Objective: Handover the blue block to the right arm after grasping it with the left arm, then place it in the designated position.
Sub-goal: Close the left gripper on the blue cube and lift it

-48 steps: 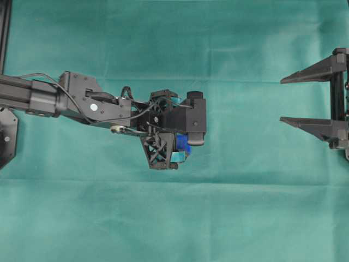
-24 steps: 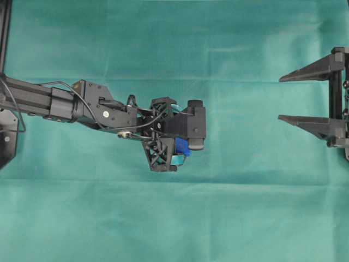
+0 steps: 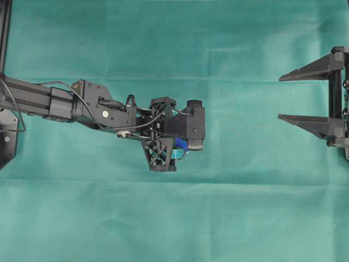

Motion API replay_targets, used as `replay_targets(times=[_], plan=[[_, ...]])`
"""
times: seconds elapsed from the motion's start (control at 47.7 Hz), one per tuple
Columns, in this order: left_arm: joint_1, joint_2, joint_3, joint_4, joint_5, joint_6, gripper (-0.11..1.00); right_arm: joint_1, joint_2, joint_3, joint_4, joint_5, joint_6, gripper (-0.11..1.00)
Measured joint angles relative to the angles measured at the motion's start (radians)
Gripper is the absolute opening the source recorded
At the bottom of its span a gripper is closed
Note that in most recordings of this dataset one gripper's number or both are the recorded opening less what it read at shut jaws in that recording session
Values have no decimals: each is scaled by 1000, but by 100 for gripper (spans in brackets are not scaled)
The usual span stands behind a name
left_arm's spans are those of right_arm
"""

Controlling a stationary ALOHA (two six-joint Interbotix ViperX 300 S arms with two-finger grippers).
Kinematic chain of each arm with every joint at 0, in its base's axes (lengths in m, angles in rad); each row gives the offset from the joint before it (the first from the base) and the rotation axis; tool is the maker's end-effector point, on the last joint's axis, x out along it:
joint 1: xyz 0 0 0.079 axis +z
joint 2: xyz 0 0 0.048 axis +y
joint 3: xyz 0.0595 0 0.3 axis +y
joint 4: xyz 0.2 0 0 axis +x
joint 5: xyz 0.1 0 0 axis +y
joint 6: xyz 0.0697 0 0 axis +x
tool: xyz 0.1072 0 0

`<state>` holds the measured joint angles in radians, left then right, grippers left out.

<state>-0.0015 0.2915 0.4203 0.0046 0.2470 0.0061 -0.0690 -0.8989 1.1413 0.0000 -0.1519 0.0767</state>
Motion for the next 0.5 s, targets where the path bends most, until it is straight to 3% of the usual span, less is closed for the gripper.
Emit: replay_targets(times=[0.503], plan=[[-11, 0, -9, 0, 21, -9, 47, -2, 0, 0, 0, 0, 0, 94]])
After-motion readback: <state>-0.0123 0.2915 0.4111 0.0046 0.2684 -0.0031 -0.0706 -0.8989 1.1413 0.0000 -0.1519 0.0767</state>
